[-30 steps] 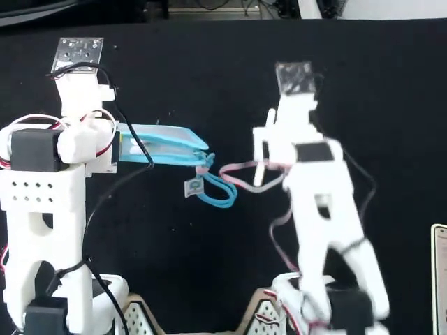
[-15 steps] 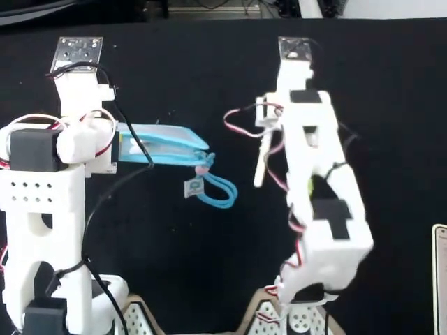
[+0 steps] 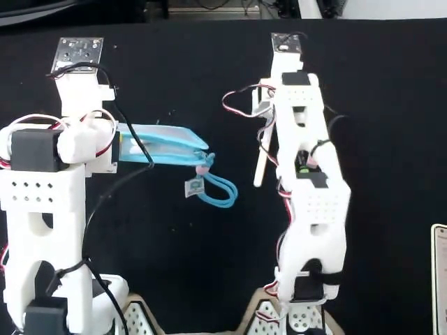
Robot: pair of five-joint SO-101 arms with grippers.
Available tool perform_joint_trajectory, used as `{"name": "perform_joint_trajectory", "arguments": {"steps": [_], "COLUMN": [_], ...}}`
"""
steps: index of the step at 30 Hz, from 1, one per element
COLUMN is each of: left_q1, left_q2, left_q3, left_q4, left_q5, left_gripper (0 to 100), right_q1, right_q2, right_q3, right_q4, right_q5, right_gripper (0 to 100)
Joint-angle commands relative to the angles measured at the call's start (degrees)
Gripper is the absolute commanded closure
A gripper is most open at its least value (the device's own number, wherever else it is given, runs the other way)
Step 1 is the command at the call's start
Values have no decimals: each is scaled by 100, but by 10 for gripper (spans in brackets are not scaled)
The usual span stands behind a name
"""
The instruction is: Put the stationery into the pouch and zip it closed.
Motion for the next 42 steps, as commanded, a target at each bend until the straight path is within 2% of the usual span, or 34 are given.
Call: {"name": "perform_joint_trajectory", "arguments": {"steps": [1,9,16,22,27,33,39,42], "left_q1": [57,57,57,57,57,57,57,57], "left_q2": [-70,-70,-70,-70,-70,-70,-70,-70], "left_q3": [-321,-321,-321,-312,-312,-312,-312,-321], "left_q4": [-9,-9,-9,-9,-9,-18,-18,-18], "left_q5": [-44,-35,-26,-26,-26,-18,-18,-18], "left_gripper": [970,970,970,970,970,970,970,970], "right_q1": [62,62,176,193,220,229,193,123], "right_q2": [558,1921,2791,3125,2642,1938,224,-945], "right_q3": [-1411,-3503,-5464,-6668,-6615,-6185,-4004,-2835], "right_q4": [598,1688,2453,2998,3437,3473,3473,3446], "right_q5": [-53,-62,-53,-26,-9,-18,9,352], "right_gripper": [837,848,985,981,981,981,981,988]}}
